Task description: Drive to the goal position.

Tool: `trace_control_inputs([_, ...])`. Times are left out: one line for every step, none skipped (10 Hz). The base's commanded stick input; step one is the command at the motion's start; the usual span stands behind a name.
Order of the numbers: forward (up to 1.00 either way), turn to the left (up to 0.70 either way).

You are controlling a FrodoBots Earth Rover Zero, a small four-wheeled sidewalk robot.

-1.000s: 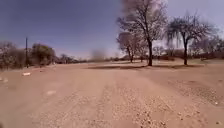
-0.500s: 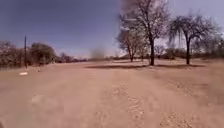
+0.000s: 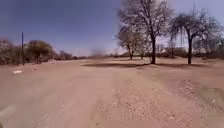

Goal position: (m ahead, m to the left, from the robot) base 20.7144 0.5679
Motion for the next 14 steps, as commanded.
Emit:
trace_control_inputs([1.00, 0.00])
trace_control_inputs([1.00, 0.00])
trace_control_inputs([1.00, 0.00])
trace_control_inputs([1.00, 0.00])
trace_control_inputs([1.00, 0.00])
trace_control_inputs([1.00, 0.00])
trace_control_inputs([1.00, 0.00])
trace_control_inputs([1.00, 0.03])
trace_control_inputs([1.00, 0.16])
trace_control_inputs([1.00, 0.26])
trace_control_inputs([1.00, 0.14])
trace_control_inputs([1.00, 0.02])
trace_control_inputs([1.00, 0.00])
trace_control_inputs([1.00, 0.00])
